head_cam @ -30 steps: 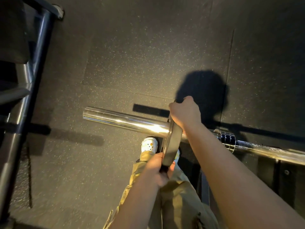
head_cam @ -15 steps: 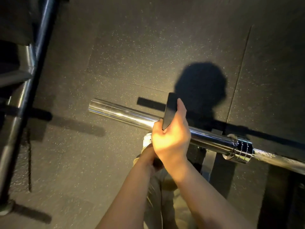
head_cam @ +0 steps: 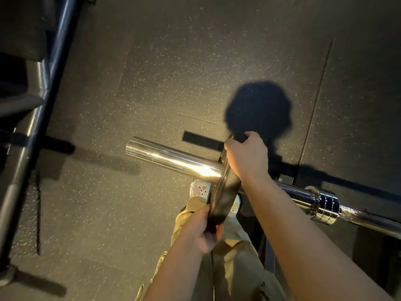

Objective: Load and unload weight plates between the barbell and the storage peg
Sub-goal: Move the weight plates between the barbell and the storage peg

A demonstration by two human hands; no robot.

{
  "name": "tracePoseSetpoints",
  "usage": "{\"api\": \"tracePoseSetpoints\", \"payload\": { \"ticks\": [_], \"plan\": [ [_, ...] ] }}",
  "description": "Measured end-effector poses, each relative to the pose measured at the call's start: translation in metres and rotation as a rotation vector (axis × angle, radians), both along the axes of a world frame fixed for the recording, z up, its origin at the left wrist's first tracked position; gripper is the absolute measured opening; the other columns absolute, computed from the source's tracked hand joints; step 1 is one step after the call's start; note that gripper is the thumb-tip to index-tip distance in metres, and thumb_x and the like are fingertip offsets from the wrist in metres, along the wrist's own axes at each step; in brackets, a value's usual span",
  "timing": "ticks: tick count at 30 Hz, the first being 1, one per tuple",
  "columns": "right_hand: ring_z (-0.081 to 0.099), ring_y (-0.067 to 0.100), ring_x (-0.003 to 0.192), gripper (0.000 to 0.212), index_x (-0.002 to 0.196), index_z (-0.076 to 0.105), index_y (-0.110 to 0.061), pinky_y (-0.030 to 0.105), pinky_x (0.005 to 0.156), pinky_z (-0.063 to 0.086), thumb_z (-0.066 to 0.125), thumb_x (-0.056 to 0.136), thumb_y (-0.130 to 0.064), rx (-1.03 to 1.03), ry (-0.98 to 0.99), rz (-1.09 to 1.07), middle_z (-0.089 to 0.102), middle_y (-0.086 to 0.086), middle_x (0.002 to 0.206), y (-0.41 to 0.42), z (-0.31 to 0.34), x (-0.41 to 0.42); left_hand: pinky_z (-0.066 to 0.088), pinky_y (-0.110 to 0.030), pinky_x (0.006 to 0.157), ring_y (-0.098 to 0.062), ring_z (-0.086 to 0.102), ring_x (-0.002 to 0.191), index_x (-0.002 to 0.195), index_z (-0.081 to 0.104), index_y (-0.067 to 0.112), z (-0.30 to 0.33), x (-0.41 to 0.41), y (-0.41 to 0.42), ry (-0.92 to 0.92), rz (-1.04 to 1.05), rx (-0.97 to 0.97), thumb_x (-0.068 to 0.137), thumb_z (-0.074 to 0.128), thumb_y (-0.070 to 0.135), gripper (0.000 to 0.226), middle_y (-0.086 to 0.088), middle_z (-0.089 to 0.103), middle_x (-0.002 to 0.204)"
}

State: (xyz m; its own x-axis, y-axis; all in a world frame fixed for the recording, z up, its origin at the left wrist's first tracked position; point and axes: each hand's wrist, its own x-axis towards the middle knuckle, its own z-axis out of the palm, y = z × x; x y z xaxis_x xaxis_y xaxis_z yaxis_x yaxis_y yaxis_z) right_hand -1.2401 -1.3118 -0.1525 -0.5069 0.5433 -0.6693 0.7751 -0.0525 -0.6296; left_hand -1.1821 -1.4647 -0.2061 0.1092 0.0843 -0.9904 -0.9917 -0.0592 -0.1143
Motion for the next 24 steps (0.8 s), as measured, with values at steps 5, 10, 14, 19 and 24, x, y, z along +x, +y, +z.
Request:
{"api": "tracePoseSetpoints", "payload": {
  "ticks": [5,10,14,19,24],
  "plan": [
    [0.058,0.009,0.076,0.050,0.138,0.038,-0.014,0.019,0.060,0.045,0.059,0.093,-0.022,0.081,0.018,-0.006,0.060,-0.001,0.093,-0.008,0.002,0.004,0.047,-0.019,0.037,-0.016,0.057,0.049,0.093,0.059,-0.001,-0.001,0.001,-0.002,-0.038,0.054,-0.009,0.093,0.059,0.024,0.025,-0.012,0.058,0.057],
    [0.065,0.016,0.088,0.070,0.146,0.021,-0.017,0.024,0.080,0.055,0.057,0.087,-0.032,0.219,0.136,0.102,0.064,0.000,0.100,-0.063,0.014,0.004,0.045,-0.023,0.059,-0.018,0.059,0.067,0.090,0.061,0.013,-0.022,-0.034,-0.009,-0.016,-0.061,-0.019,0.086,0.064,0.033,0.020,-0.004,0.061,0.069],
    [0.066,0.024,0.095,0.075,0.147,0.017,-0.024,0.041,0.089,0.054,0.050,0.081,-0.040,0.197,0.125,0.067,0.066,0.007,0.110,-0.072,0.013,-0.002,0.038,-0.028,0.063,-0.021,0.057,0.067,0.089,0.061,0.016,-0.029,-0.042,-0.013,0.031,-0.142,0.027,0.083,0.066,0.035,0.020,-0.003,0.060,0.065],
    [0.064,0.021,0.099,0.070,0.147,0.022,-0.017,0.036,0.094,0.052,0.061,0.089,-0.021,0.184,0.099,0.100,0.063,0.001,0.114,-0.064,0.018,-0.006,0.037,-0.017,0.041,-0.014,0.052,0.041,0.071,0.055,0.016,-0.027,-0.038,-0.013,0.002,-0.097,-0.020,0.090,0.060,0.027,0.023,-0.001,0.052,0.050],
    [0.060,0.013,0.088,0.055,0.140,0.030,-0.014,0.024,0.074,0.050,0.058,0.093,-0.019,0.116,0.022,0.089,0.052,-0.007,0.097,-0.049,0.016,-0.021,0.042,-0.015,0.032,-0.013,0.055,0.036,0.076,0.057,0.004,-0.011,-0.043,-0.030,-0.059,-0.033,0.011,0.093,0.057,0.024,0.027,-0.007,0.056,0.051]
  ]
}}
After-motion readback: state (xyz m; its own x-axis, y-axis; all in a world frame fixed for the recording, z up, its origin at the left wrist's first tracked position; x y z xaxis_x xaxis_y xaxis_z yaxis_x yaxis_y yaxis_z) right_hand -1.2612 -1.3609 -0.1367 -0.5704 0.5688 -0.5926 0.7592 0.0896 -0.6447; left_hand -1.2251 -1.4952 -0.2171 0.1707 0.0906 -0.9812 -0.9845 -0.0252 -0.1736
